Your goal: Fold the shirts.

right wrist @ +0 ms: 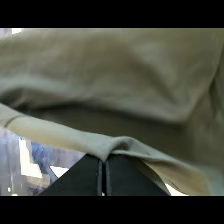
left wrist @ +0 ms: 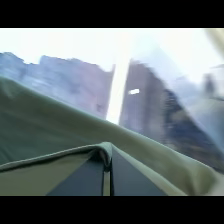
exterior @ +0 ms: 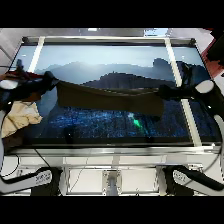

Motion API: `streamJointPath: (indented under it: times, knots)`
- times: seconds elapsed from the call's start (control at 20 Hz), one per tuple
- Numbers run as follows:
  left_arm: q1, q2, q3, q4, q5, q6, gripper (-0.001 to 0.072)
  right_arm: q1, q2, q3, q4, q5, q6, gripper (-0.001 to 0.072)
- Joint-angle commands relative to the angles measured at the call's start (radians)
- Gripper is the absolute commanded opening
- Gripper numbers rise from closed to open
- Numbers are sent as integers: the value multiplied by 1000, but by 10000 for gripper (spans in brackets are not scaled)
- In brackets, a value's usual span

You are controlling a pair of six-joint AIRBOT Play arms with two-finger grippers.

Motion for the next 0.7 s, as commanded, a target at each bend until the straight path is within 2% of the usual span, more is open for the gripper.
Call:
streamJointPath:
  times: [0.0,0.15,0.35,0.65]
  knots:
    - [-66,-174,119,167,84,-158,10,1,-206,93,31,-98,-56,29]
    - [-67,-270,153,167,108,-157,10,1,-362,182,36,-152,-81,29]
    - [-82,-351,158,188,117,-153,10,2,-518,278,50,-155,-84,29]
    - [-100,-383,161,187,93,-154,12,0,-576,290,77,-161,-84,31]
